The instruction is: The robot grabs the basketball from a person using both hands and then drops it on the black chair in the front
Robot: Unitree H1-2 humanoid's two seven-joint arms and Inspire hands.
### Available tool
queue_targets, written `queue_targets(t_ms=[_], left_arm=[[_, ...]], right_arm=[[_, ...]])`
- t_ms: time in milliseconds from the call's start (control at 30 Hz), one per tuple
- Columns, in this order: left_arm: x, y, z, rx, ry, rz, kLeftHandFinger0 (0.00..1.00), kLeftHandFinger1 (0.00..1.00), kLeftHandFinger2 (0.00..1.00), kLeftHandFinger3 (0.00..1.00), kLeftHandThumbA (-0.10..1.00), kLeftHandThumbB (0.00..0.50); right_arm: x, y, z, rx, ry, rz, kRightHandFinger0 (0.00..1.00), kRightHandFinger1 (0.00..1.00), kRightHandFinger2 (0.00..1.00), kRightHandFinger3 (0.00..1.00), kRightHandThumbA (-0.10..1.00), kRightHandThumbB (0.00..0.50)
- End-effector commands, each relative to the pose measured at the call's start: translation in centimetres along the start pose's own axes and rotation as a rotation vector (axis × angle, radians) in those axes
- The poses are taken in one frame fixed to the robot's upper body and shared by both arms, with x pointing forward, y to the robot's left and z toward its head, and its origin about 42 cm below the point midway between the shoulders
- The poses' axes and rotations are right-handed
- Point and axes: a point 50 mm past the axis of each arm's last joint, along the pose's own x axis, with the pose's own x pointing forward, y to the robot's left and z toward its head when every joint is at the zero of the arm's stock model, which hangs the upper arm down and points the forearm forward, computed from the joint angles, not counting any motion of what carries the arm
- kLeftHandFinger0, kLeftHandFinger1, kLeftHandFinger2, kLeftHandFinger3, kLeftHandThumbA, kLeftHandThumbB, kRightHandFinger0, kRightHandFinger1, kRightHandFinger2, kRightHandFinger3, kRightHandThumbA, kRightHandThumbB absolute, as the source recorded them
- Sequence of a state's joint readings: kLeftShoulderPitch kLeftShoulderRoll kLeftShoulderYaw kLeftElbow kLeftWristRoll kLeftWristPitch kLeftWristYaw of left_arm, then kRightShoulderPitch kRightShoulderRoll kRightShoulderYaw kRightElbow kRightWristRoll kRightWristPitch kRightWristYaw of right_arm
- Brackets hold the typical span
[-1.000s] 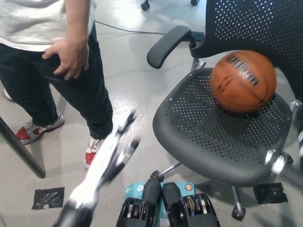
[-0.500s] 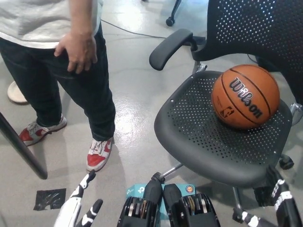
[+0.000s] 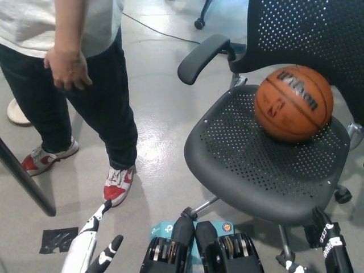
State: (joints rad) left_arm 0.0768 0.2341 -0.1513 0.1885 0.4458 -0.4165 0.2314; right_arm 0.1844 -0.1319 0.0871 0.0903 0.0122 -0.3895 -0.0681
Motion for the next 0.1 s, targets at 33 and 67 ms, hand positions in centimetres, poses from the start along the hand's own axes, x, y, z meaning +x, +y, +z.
queue_targets(t_ms=[33, 67], left_arm=[[0.49, 0.75, 0.72, 0.012, -0.081, 0.027, 1.00, 1.00, 1.00, 1.00, 1.00, 0.196], [0.49, 0.75, 0.72, 0.012, -0.081, 0.027, 1.00, 1.00, 1.00, 1.00, 1.00, 0.196]], right_arm=[[0.48, 0.09, 0.95, 0.006, -0.099, 0.002, 1.00, 1.00, 1.00, 1.00, 1.00, 0.276], [0.48, 0.09, 0.95, 0.006, -0.099, 0.002, 1.00, 1.00, 1.00, 1.00, 1.00, 0.276]])
